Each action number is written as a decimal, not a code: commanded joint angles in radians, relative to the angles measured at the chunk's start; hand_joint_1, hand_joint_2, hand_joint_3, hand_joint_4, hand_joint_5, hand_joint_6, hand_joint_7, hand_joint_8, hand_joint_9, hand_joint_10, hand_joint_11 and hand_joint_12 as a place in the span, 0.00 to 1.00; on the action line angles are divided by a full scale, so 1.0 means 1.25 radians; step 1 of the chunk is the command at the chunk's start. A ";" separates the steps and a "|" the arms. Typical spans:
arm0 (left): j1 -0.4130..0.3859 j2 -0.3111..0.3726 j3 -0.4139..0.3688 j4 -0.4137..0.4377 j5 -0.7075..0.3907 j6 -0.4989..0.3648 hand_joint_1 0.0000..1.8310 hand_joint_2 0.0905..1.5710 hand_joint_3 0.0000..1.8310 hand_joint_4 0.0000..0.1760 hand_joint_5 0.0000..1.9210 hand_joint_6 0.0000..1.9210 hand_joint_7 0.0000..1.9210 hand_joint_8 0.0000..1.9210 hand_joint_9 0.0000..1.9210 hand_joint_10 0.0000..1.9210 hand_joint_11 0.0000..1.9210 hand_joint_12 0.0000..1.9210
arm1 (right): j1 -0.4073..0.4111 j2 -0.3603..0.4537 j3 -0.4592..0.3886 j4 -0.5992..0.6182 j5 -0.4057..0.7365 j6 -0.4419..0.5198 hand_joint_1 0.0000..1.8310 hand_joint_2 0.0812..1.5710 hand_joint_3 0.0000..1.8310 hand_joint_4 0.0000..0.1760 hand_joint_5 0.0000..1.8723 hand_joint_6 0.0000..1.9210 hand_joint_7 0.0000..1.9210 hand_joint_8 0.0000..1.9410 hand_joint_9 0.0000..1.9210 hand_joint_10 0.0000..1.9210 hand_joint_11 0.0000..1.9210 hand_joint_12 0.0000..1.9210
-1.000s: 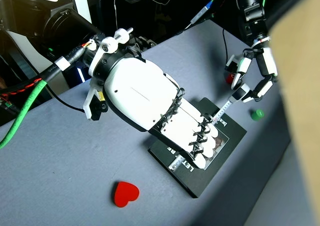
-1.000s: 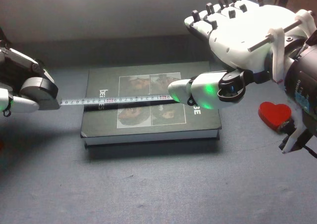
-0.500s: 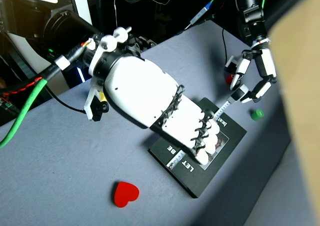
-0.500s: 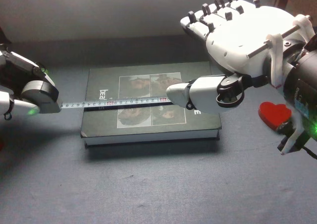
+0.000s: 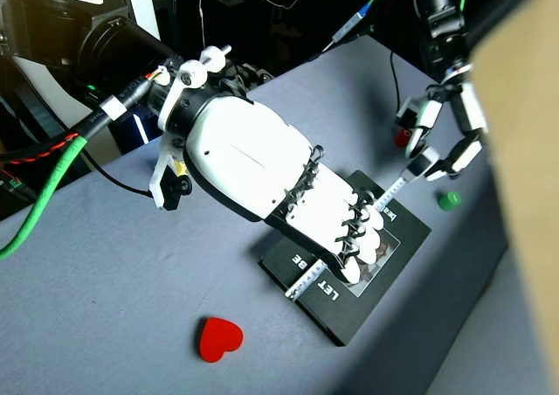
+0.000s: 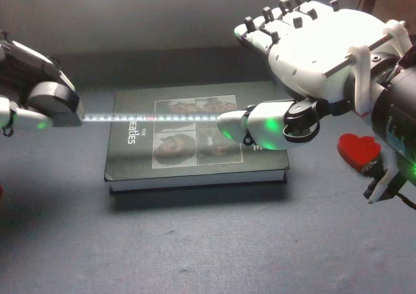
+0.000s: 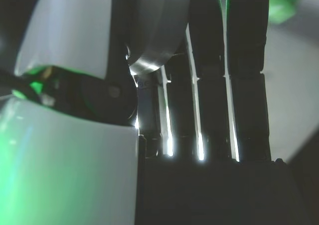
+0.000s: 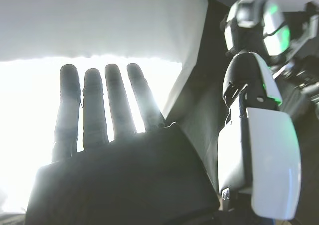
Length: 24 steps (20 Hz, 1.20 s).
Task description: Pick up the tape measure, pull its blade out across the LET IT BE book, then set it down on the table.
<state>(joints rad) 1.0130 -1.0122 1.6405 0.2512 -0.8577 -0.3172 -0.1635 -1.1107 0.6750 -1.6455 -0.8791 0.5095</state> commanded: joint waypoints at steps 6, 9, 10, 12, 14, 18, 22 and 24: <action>-0.008 0.126 -0.173 -0.062 -0.039 0.048 0.76 0.66 0.00 0.00 0.56 0.30 0.53 0.45 0.54 0.60 0.54 0.47 | 0.005 0.004 -0.003 -0.066 -0.016 0.007 0.01 0.65 0.00 0.00 0.01 0.00 0.02 0.00 0.01 0.00 0.00 0.21; 0.021 0.203 -0.290 -0.115 -0.030 0.091 0.76 0.67 0.00 0.00 0.55 0.31 0.52 0.47 0.54 0.60 0.55 0.46 | 0.002 0.007 -0.007 -0.066 -0.018 0.006 0.01 0.65 0.00 0.00 0.01 0.00 0.02 0.00 0.01 0.00 0.00 0.21; 0.044 0.222 -0.330 -0.147 -0.037 0.117 0.76 0.67 0.00 0.00 0.56 0.31 0.52 0.47 0.54 0.60 0.55 0.46 | 0.001 0.009 -0.009 -0.066 -0.019 0.004 0.01 0.65 0.00 0.00 0.01 0.00 0.02 0.00 0.01 0.00 0.00 0.21; 0.118 0.248 -0.402 -0.230 -0.095 0.167 0.76 0.66 0.00 0.00 0.56 0.30 0.54 0.45 0.53 0.61 0.54 0.46 | -0.001 0.009 -0.011 -0.066 -0.019 0.002 0.01 0.66 0.00 0.00 0.01 0.00 0.02 0.00 0.01 0.00 0.00 0.20; 0.187 0.257 -0.450 -0.274 -0.145 0.187 0.76 0.66 0.00 0.00 0.56 0.30 0.54 0.45 0.53 0.61 0.54 0.47 | -0.001 0.008 -0.012 -0.066 -0.009 0.002 0.01 0.66 0.00 0.00 0.01 0.00 0.02 0.00 0.01 0.00 0.00 0.19; 0.243 0.239 -0.484 -0.292 -0.170 0.213 0.76 0.66 0.00 0.00 0.56 0.30 0.53 0.46 0.54 0.60 0.55 0.47 | -0.003 0.008 -0.014 -0.067 -0.006 0.002 0.01 0.66 0.00 0.00 0.01 0.00 0.02 0.00 0.02 0.00 0.00 0.20; 0.264 0.186 -0.471 -0.311 -0.170 0.227 0.76 0.66 0.00 0.00 0.57 0.30 0.52 0.46 0.53 0.61 0.54 0.47 | -0.006 0.008 -0.017 -0.067 0.004 0.002 0.01 0.66 0.00 0.00 0.01 0.00 0.03 0.00 0.02 0.00 0.00 0.20; 0.267 0.155 -0.452 -0.316 -0.170 0.232 0.76 0.66 0.00 0.00 0.57 0.30 0.52 0.46 0.53 0.61 0.54 0.47 | -0.008 0.008 -0.017 -0.067 0.005 0.001 0.02 0.66 0.00 0.00 0.01 0.00 0.03 0.00 0.02 0.00 0.00 0.20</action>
<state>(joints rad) 1.3495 -0.8341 1.0760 -0.0967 -0.9546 -0.0193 -0.1795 -1.1038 0.6598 -1.6463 -0.8509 0.5083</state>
